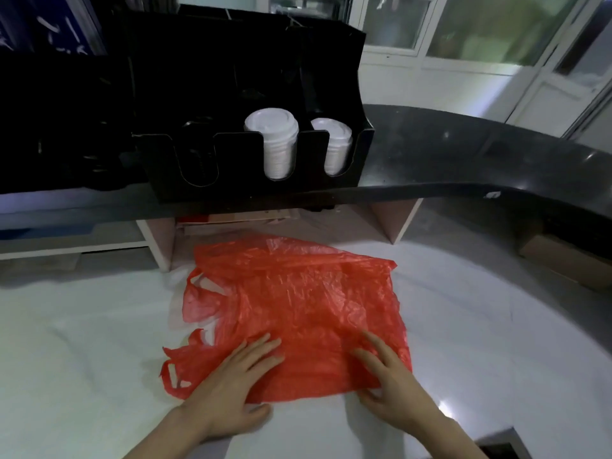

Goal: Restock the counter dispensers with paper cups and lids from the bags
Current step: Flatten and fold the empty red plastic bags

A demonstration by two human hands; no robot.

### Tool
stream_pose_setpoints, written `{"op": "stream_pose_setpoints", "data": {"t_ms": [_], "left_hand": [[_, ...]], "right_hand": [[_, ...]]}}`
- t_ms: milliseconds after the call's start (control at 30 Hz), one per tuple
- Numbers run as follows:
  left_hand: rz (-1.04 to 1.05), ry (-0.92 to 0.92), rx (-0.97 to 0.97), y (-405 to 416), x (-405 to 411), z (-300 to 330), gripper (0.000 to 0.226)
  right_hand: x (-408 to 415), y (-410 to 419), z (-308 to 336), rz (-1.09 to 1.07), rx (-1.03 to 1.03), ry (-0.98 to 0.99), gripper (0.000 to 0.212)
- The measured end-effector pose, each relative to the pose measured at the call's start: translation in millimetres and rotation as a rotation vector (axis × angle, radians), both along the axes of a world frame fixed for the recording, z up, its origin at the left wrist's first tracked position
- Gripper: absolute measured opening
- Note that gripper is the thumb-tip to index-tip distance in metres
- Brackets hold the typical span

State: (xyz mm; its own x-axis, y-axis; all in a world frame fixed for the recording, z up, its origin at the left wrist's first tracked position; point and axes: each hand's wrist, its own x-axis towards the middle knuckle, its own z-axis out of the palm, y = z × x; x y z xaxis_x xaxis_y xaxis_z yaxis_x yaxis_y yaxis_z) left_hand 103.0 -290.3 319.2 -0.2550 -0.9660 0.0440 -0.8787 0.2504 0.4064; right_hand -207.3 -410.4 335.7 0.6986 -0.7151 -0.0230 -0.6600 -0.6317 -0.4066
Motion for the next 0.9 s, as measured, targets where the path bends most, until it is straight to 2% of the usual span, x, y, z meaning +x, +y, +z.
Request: {"op": "stream_pose_setpoints", "data": {"t_ms": [67,167,267,333,433,567,633,700,733,800,900], "left_hand": [[-0.044,-0.082,0.001,5.3,7.5,-2.9,0.076],[-0.061,-0.185,0.018,5.7,12.1,6.3,0.080],[0.001,-0.086,0.005,7.4,17.5,10.9,0.081],[0.076,0.024,-0.008,9.7,25.2,10.9,0.080],[0.114,-0.009,-0.016,14.9,34.7,11.4,0.077],[0.166,-0.072,0.075,23.3,33.9,25.8,0.092],[0.170,0.005,0.097,20.5,35.0,30.6,0.070],[0.243,0.187,0.132,13.4,38.2,40.6,0.040],[0.308,0.296,0.169,9.1,42.6,43.6,0.034],[0.420,0.455,0.283,1.3,52.9,43.4,0.033],[0.523,0.566,0.388,-7.6,63.1,41.1,0.057]], "right_hand": [[-4.4,-1.5,-0.3,-0.005,-0.105,-0.007,0.062],[-3.1,1.3,4.5,0.042,-0.232,0.145,0.066],[-7.0,-2.9,0.9,0.032,-0.309,0.194,0.069],[-9.4,-7.9,0.8,0.000,-0.338,0.150,0.061],[-12.0,-11.1,7.5,-0.162,-0.263,0.068,0.031],[-6.2,-11.6,29.8,-0.313,-0.067,0.066,0.020],[-4.3,-16.2,36.2,-0.318,-0.001,0.103,0.013],[-3.0,-23.4,37.6,-0.332,-0.001,0.185,0.011],[-1.5,-26.6,38.4,-0.342,0.003,0.215,0.014],[2.1,-29.9,39.1,-0.373,0.008,0.268,0.020],[5.6,-32.9,35.3,-0.396,-0.135,0.335,0.029]]}}
